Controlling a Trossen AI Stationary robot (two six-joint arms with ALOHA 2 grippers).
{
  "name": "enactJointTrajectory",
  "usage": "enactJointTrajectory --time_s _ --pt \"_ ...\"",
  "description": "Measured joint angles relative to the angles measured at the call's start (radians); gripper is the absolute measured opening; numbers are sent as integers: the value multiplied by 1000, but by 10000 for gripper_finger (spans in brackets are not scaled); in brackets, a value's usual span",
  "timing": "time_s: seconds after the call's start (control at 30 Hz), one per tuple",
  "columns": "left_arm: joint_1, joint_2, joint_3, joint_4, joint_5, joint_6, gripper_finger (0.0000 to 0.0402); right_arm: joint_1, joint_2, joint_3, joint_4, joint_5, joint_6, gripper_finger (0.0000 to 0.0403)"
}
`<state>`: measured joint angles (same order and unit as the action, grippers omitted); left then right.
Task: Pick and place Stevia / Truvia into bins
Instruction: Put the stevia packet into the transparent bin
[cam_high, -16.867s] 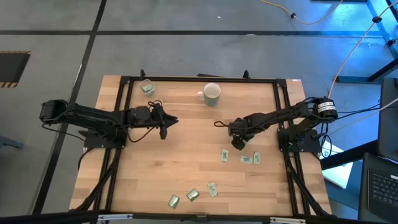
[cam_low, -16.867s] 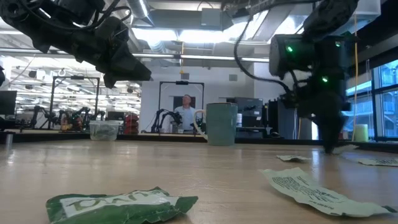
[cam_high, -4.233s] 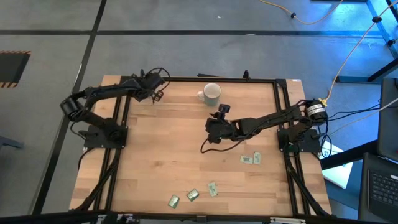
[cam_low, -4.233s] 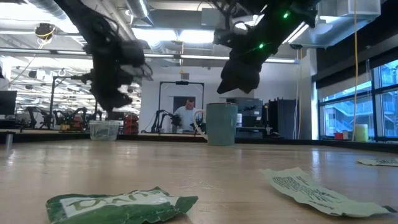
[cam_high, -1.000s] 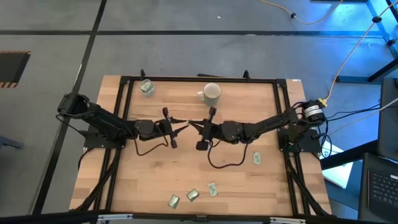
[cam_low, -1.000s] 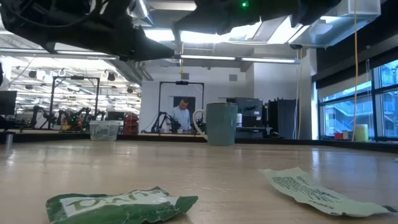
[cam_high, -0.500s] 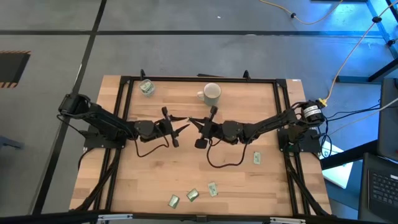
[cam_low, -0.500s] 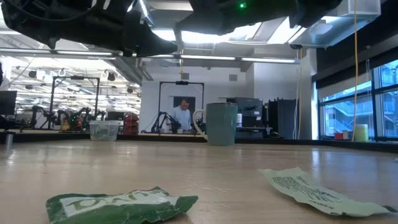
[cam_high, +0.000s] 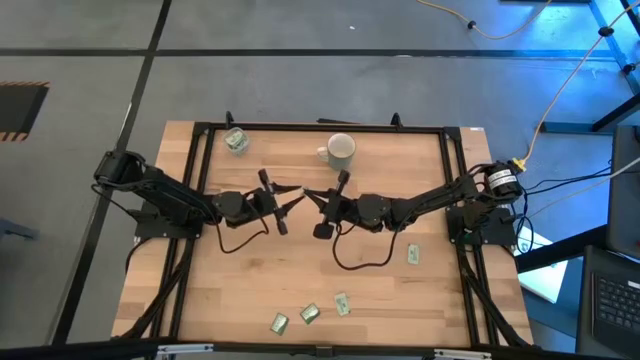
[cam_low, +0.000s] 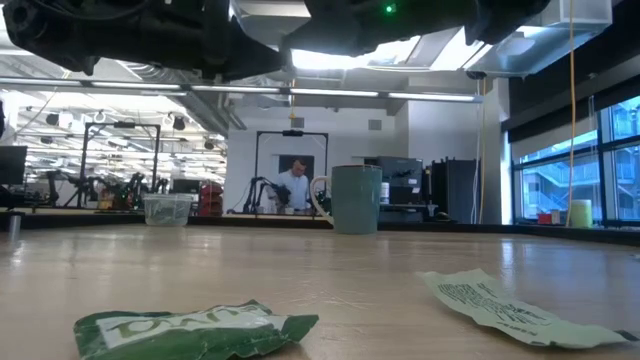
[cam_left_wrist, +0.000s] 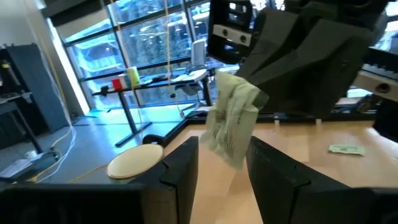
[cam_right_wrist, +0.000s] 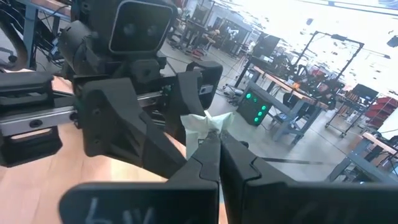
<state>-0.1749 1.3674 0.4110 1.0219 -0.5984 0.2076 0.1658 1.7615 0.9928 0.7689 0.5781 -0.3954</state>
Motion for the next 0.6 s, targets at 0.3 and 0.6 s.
enactJointTrajectory --time_s 0.3,0.6 --pt "0 0 0 0 -32 -3 93 14 0 0 -1 -5 0 0" --pt "0 0 0 0 -33 2 32 14 -1 0 -2 -6 1 0"
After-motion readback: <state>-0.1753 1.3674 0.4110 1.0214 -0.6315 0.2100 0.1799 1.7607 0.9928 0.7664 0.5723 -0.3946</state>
